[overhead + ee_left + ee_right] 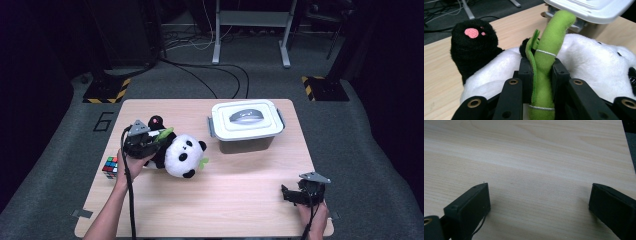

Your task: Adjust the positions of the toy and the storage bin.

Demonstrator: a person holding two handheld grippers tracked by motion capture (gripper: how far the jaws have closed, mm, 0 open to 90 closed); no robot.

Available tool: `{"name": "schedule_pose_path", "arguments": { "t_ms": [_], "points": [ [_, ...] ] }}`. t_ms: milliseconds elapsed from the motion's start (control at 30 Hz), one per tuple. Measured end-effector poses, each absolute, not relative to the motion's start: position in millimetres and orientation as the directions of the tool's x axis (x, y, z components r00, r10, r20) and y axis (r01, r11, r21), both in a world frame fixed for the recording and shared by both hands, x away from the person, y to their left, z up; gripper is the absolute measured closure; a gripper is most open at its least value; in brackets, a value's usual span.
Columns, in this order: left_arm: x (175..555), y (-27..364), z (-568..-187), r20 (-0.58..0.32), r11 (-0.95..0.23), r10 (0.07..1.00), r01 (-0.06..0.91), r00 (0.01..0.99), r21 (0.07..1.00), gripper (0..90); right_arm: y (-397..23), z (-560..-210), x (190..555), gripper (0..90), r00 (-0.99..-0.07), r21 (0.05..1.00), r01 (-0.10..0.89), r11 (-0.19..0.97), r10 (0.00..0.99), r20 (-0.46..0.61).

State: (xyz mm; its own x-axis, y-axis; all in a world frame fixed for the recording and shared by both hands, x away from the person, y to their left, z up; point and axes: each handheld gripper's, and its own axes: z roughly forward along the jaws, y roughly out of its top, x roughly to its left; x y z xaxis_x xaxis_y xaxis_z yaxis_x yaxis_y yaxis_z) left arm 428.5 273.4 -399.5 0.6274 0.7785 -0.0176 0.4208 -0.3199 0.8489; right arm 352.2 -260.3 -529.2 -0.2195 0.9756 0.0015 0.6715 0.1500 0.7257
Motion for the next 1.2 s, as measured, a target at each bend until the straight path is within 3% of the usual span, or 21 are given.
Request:
{"name": "schedule_pose_path", "arguments": {
  "t_ms": [733, 1200],
  "points": [
    [396, 283, -422, -0.031, -0.409, 0.641, 0.376, 0.767, 0.832, 74.0, -260, -529, 352, 2.8, -0.219, 0.726, 0.671, 0.150, 0.976, 0.001],
    [384, 293, -440, -0.021, -0.439, 0.657, 0.405, 0.754, 0.802, 73.8, -260, -529, 352, 2.8, -0.220, 0.726, 0.671, 0.151, 0.975, 0.000]
  ]
}}
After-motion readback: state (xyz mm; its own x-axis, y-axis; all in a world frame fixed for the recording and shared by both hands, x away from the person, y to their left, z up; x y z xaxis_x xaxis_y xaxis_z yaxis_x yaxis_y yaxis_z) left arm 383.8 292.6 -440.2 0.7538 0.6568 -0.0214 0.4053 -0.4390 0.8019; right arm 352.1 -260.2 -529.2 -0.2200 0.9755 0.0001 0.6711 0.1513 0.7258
